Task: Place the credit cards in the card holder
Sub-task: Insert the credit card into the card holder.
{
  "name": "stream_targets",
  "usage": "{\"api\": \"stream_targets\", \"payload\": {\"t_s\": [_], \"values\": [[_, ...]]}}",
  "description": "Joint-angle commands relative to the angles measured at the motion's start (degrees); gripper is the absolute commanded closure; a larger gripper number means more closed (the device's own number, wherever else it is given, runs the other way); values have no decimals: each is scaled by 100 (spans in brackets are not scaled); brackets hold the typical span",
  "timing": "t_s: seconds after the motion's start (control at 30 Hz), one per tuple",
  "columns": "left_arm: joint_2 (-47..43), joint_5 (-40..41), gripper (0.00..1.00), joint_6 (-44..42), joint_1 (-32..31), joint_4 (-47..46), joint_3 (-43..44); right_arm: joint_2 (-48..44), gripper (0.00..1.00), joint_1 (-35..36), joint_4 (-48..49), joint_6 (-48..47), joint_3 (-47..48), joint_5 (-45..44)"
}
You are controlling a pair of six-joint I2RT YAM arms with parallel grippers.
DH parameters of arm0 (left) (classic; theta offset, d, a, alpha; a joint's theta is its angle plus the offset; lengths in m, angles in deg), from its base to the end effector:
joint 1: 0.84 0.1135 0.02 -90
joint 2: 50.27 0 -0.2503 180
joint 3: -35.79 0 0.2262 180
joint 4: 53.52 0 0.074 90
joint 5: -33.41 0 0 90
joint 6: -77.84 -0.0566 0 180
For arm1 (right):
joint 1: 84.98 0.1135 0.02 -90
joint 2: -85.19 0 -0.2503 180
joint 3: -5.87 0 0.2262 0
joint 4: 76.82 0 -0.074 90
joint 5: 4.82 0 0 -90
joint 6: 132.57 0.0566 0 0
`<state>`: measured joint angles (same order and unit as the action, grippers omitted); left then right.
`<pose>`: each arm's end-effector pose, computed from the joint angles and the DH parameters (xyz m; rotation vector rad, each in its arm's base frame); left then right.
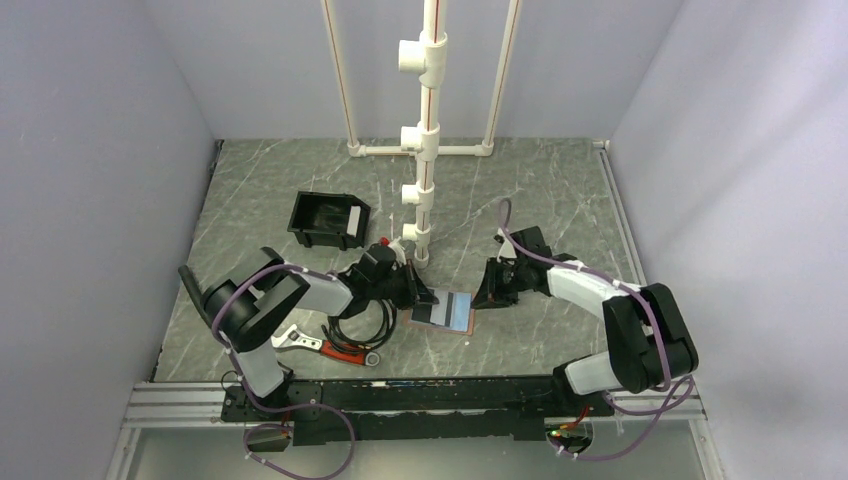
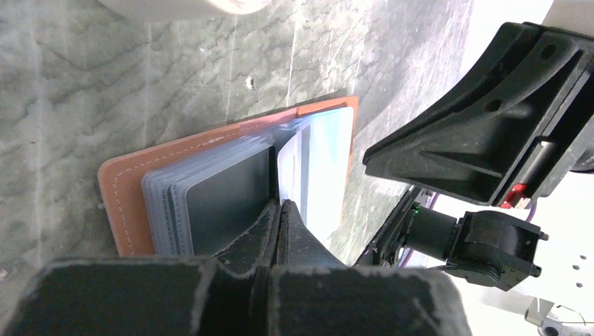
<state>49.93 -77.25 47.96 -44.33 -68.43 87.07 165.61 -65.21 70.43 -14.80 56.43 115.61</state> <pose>0.2171 -0.2335 0.1183 -0.1209 2.4890 -1.3158 0.2077 0.1051 0.1387 0.0101 2.7673 0.9585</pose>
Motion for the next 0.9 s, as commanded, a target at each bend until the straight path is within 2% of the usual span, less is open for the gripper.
{"api": "stream_targets", "payload": {"t_s": [0.0,0.13,0.2,0.4,0.53,0.63,0.8,0.87], "values": [[103,439,100,-270,-148,243,-102,43,85,-124,-101,-169,-123,74],[116,639,100,-289,-327,269,-66,252,79,-109,352,-67,-265,443],[105,791,100,-292,-424,302,-50,360,79,-53,502,-29,-297,540],[203,1073,100,-230,-693,268,106,613,92,18,912,140,-361,817],[104,1143,99,-294,-722,788,311,602,99,18,876,105,-347,730],[-66,1107,93,-299,-716,952,298,606,100,11,807,39,-346,675],[-41,953,75,-487,-793,1140,511,639,100,14,858,44,-356,674],[25,988,73,-541,-897,1263,645,669,100,18,858,44,-339,681]]}}
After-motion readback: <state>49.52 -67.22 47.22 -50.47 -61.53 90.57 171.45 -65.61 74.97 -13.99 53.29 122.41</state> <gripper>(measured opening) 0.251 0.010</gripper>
